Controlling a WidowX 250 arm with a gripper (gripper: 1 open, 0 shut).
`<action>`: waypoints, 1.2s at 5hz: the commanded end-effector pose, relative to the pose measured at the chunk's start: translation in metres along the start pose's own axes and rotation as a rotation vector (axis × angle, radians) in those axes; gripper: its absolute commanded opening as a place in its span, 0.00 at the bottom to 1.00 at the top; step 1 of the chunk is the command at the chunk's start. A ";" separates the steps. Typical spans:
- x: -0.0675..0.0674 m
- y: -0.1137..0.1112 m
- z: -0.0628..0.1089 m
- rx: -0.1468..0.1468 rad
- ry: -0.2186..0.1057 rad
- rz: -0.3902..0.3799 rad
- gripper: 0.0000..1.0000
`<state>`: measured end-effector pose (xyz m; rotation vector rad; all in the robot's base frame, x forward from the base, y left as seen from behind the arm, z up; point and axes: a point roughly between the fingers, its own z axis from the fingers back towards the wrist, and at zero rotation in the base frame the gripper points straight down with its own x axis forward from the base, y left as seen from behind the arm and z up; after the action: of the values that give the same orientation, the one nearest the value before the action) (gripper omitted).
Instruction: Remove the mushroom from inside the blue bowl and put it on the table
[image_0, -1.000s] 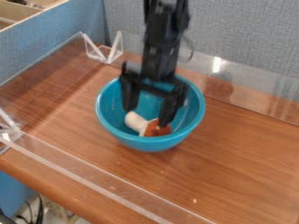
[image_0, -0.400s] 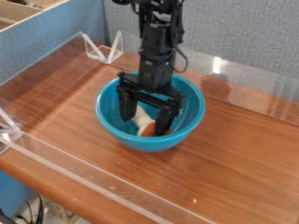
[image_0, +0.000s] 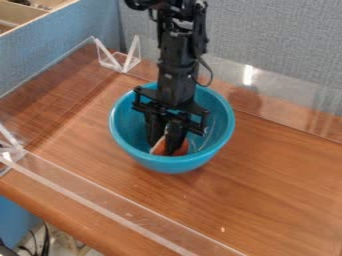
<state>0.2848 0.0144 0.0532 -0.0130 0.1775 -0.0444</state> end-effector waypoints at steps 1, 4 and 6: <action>0.000 0.006 0.013 -0.005 -0.046 0.021 1.00; -0.004 0.007 0.016 -0.022 -0.062 0.018 0.00; -0.007 0.007 0.022 -0.036 -0.078 0.012 0.00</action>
<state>0.2779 0.0174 0.0562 -0.0564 0.1727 -0.0359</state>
